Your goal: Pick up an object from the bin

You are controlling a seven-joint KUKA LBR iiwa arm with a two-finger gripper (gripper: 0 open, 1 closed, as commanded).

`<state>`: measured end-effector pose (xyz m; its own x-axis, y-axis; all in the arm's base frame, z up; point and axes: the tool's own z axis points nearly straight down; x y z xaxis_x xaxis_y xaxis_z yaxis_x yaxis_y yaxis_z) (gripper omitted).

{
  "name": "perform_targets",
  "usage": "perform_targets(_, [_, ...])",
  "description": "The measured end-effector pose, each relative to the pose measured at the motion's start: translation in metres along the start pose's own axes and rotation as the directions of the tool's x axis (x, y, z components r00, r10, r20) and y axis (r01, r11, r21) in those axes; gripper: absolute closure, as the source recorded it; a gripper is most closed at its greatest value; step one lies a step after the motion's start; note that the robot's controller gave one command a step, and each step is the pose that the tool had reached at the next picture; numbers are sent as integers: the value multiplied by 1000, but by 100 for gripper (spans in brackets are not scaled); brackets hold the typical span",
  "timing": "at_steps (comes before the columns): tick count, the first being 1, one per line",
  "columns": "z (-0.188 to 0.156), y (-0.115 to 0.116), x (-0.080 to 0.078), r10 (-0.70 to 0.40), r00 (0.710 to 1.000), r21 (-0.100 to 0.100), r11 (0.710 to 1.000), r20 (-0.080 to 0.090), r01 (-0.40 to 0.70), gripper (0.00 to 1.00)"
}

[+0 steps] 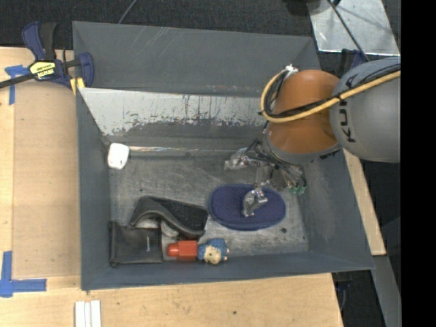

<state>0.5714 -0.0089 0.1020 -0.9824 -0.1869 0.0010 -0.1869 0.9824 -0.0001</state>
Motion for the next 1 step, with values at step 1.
perform_targets(1, [-4, 0, -2, 1, 1000, 1, 1000, 7, -1, 100])
